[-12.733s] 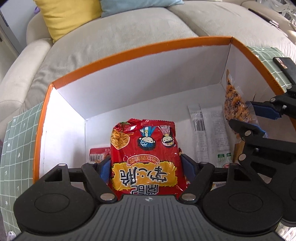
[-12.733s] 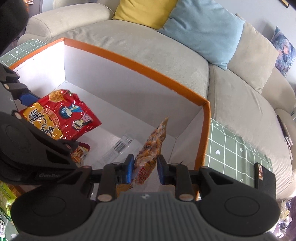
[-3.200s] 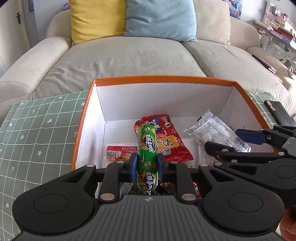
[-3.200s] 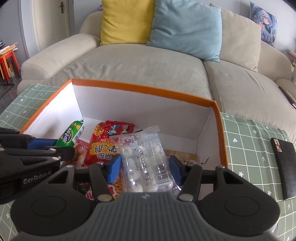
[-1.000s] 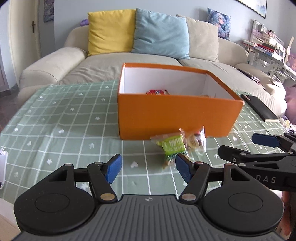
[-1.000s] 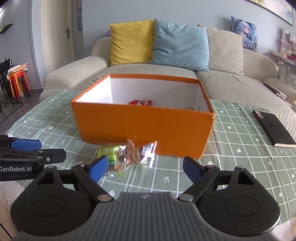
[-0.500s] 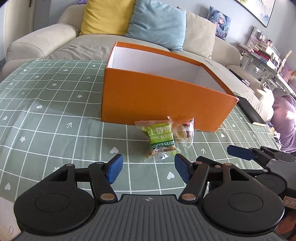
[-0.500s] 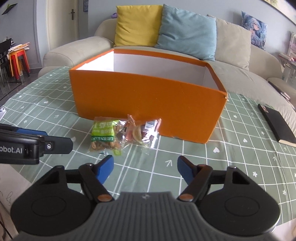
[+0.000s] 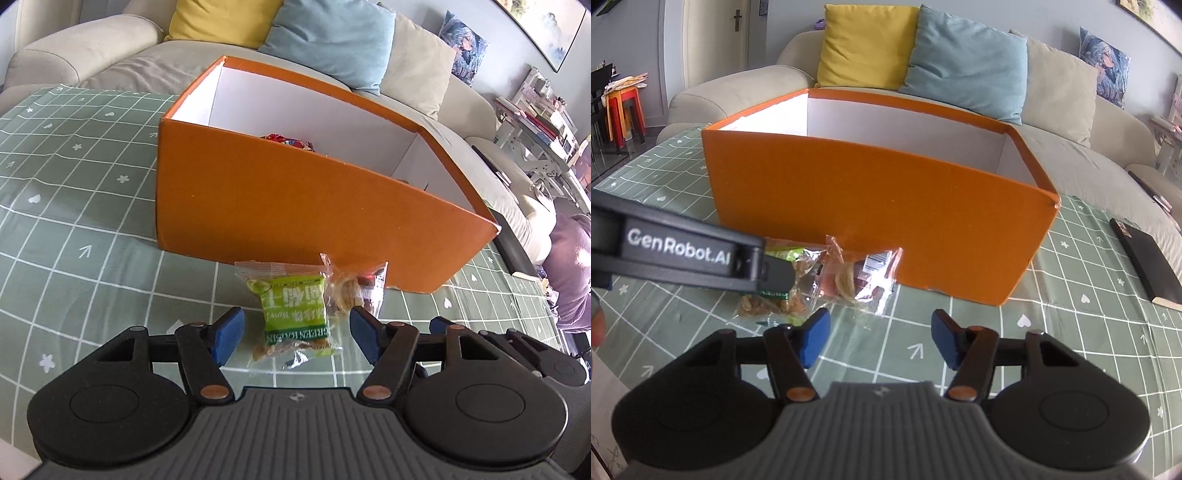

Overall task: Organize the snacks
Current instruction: 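Grasp the green nut packet with the left tool while the right tool grasps the clear pastry packet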

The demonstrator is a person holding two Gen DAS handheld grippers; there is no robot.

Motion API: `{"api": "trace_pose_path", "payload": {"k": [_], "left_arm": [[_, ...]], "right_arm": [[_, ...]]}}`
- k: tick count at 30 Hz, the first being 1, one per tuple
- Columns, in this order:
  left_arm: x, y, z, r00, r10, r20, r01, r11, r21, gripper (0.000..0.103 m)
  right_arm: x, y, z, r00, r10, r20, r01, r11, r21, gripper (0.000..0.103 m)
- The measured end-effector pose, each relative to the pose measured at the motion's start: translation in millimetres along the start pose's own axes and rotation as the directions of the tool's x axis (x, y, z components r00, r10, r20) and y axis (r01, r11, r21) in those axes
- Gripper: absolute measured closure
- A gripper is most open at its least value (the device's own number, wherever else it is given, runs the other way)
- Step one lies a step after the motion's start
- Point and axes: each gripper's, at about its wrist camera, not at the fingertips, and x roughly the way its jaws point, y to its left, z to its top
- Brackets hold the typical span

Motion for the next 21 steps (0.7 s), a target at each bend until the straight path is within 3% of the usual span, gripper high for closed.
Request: {"api": "trace_pose_path", "payload": {"k": [3, 10, 21], "left_arm": [[10.3, 0.1, 2.7, 1.0, 0.02, -0.021, -0.021, 1.0, -0.011, 0.033], [23.9, 5.5, 7.4, 0.999, -0.004, -0.052, 0.001, 0.999, -0.049, 0.057], [1.1, 31.3, 13.0, 0.987, 0.112, -0.112, -0.116, 0.993, -0.029, 0.059]], "right_arm": [[5.6, -3.8, 2.1, 1.0, 0.014, -0.002, -0.013, 1.0, 0.012, 0.051], [16.9, -3.7, 6.7, 1.0, 0.027, 0.005, -0.027, 1.0, -0.015, 0.051], [30.4, 8.1, 15.4, 0.996, 0.092, -0.007, -0.092, 0.995, -0.029, 0.048]]}}
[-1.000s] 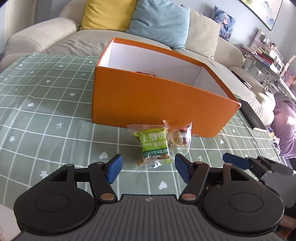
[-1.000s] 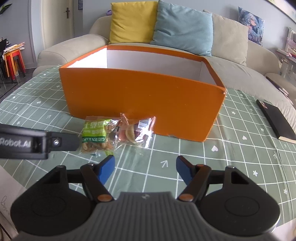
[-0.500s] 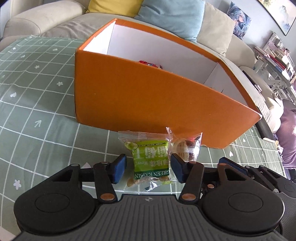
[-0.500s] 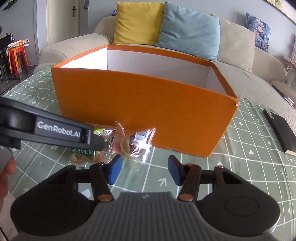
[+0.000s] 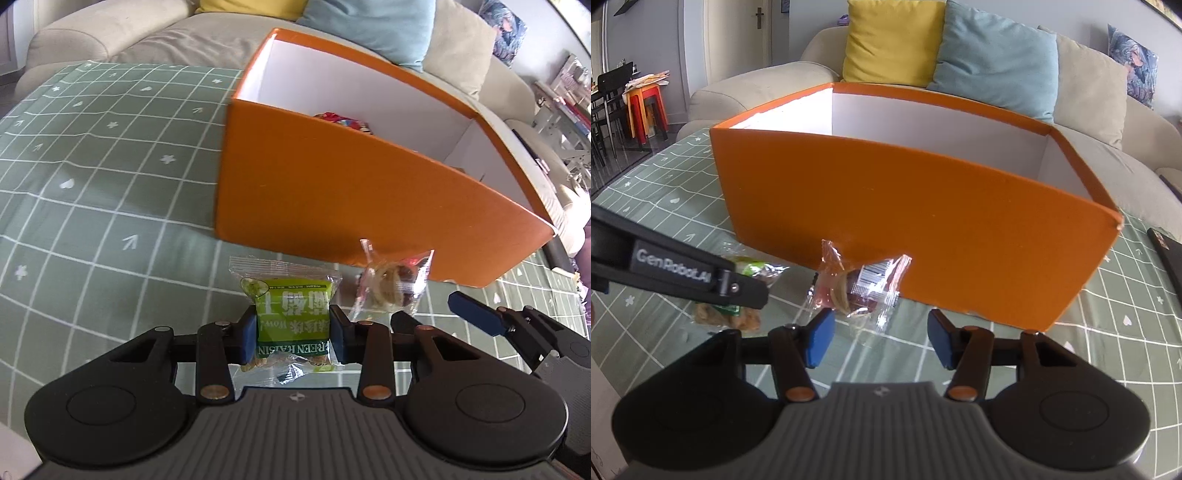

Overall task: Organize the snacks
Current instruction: 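Grasp the green nut packet with the left tool while the right tool grasps the clear pastry packet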

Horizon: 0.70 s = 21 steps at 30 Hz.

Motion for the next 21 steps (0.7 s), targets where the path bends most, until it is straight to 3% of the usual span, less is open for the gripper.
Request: {"api": "trace_pose_path", "payload": {"k": [15, 21], "left_arm": [[-11.4, 37.6, 5.7, 0.999, 0.016, -0.03, -0.018, 0.997, -0.074, 0.059], [-14.4, 40.5, 5.0, 0.999, 0.045, -0.013, -0.045, 0.998, -0.042, 0.059]], "right_arm": [[4.5, 15.3, 4.8, 0.999, 0.038, -0.002, -0.038, 0.999, -0.029, 0.046], [0.4, 15.8, 12.4, 0.997, 0.072, 0.007, -0.072, 0.997, 0.027, 0.042]]}}
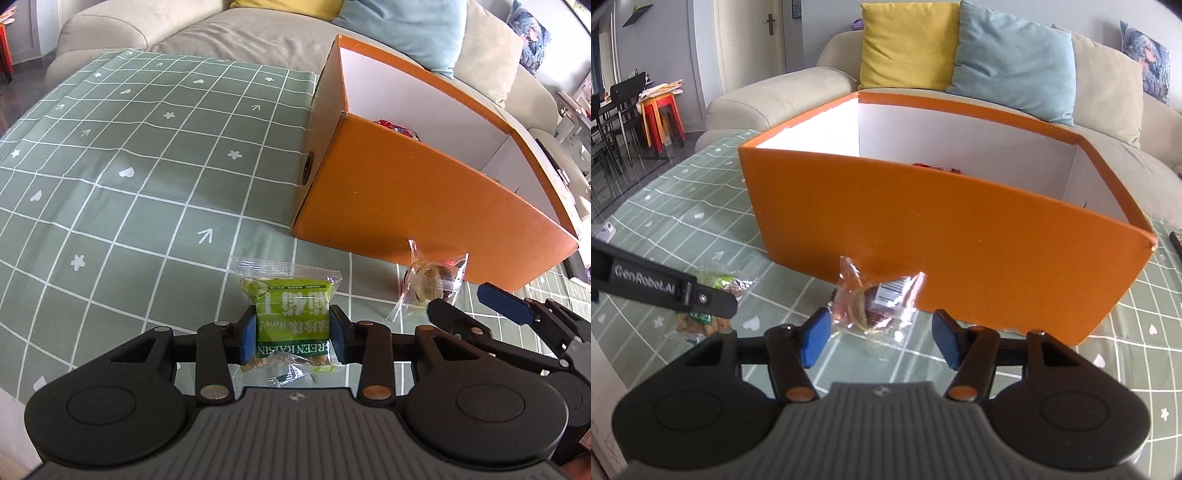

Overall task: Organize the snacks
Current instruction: 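Grasp the green nut packet with the left tool while the right tool grasps the clear pastry packet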

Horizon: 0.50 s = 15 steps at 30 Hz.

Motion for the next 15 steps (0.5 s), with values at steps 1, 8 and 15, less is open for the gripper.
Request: {"api": "trace_pose_path", "payload": {"k": [1, 8, 15], "left_arm": [[1.1, 0.2, -0.7, 1.0, 0.003, -0.004, -0.003, 1.0, 0.0, 0.058], [7.9, 8.8, -9.3, 1.0, -0.027, -0.013, 0.027, 0.999, -0.037, 0.049], [7.5, 8.3, -14.9, 0.999, -0.024, 0.031, 0.025, 0.999, -0.035, 0.05]], "right_arm": [[1.3, 1.2, 1.2, 1.0, 0.001, -0.004, -0.001, 1.0, 0.002, 0.039], [13.8, 4.0, 10.5, 1.0, 0.008, -0.023, -0.007, 0.999, 0.049, 0.034], [25.7, 6.3, 16.8, 0.999, -0.024, -0.046, 0.027, 0.998, 0.062, 0.038]]}}
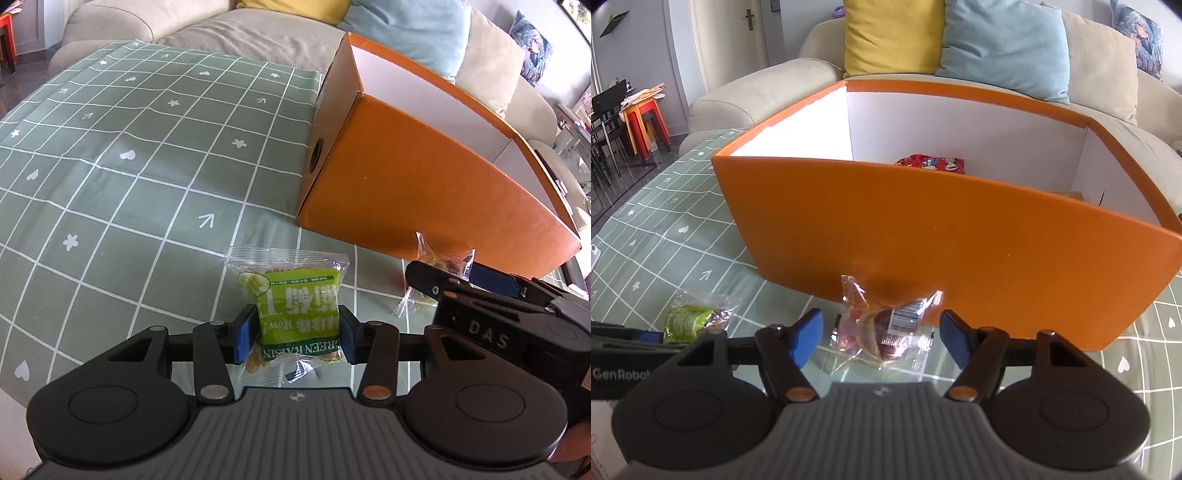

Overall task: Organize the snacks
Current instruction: 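Grasp the green nut packet with the left tool while the right tool grasps the clear pastry packet, then lift both packets over the orange box and lower them inside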

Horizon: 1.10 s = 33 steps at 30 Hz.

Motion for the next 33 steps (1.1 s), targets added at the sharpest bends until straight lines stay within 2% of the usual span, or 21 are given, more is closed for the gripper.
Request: {"api": "trace_pose_path", "payload": {"k": [5, 13, 16, 21, 33], "left_arm": [[-0.4, -0.7, -2.1, 1.0, 0.002, 0.028, -0.001, 1.0, -0.017, 0.053], [0.3, -6.2, -5.6, 0.998, 0.026, 0.049, -0.027, 0.999, 0.02, 0.053], [1.2, -11.9, -8.0, 0.998, 0.045, 0.055, -0.048, 0.997, 0.067, 0.054], [-0.2, -13.9, -11.0, 0.996, 0.058, 0.063, -0.063, 0.996, 0.071, 0.057], [-16.4, -22.9, -23.7, 0.997, 0.035, 0.063, -0.04, 0.995, 0.093, 0.06]], "right_arm": [[6.3, 0.2, 1.1, 1.0, -0.022, -0.014, 0.022, 1.0, 0.014, 0.042], [7.4, 0.7, -1.4, 0.999, -0.009, -0.03, 0.01, 1.0, 0.013, 0.058], [5.2, 3.1, -3.2, 0.999, -0.005, -0.037, 0.005, 1.0, -0.006, 0.059], [-5.8, 4.0, -9.3, 0.999, 0.009, -0.041, -0.01, 1.0, -0.005, 0.063], [-49.2, 3.5, -33.9, 1.0, 0.014, -0.025, -0.015, 0.999, -0.046, 0.068]]}}
